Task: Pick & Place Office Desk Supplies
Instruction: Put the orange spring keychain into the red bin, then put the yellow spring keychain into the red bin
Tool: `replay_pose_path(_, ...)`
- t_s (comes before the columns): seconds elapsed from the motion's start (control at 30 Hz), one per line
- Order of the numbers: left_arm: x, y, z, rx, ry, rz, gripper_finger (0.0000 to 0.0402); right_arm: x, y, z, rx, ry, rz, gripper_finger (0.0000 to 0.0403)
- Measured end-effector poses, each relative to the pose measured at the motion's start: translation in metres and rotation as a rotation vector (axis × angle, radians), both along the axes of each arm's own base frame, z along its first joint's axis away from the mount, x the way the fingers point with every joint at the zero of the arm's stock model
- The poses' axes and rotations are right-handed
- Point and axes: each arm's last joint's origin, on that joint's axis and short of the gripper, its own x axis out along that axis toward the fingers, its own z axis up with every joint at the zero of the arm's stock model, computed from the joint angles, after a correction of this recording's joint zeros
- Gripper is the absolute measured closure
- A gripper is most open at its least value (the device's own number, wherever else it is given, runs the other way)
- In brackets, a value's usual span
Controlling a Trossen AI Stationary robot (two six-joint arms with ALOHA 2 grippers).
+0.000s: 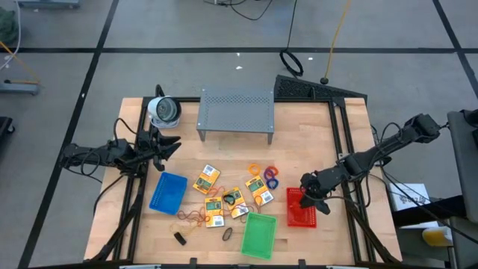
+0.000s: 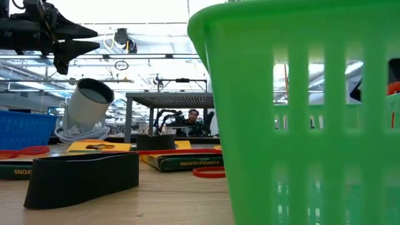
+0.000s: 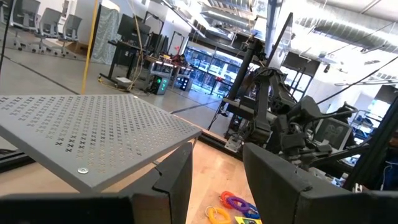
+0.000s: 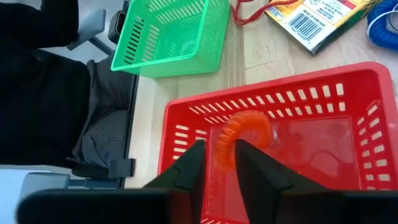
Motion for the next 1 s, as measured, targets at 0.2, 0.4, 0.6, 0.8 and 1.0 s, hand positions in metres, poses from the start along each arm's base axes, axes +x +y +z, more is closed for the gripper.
replay_pose_path(0.2,0.000,0.000,0.000,0.000,0.000,0.000,0.0250,0.000,0.000,0.000,0.003,-0.004,0.002,0.0286)
replay_pose_path(0.4,0.000,0.000,0.000,0.001,0.001,0.000,0.0250,0.006,0.003,0.013,0.020,-0.173,0.035,0.0285)
replay_pose_path(0.6,0.000,0.000,0.000,0.003,0.001,0.001,0.0250,0.014,-0.002,0.028,-0.085,-0.427,-0.004,0.0289)
replay_pose_path(0.8,0.000,0.000,0.000,0.008,0.003,0.002,0.0250,0.026,-0.015,0.037,-0.269,-0.652,-0.026,0.0292)
replay_pose_path(1.0,0.000,0.000,0.000,0.009,0.004,0.002,0.0250,0.035,-0.028,0.039,-0.346,-0.707,-0.019,0.0293)
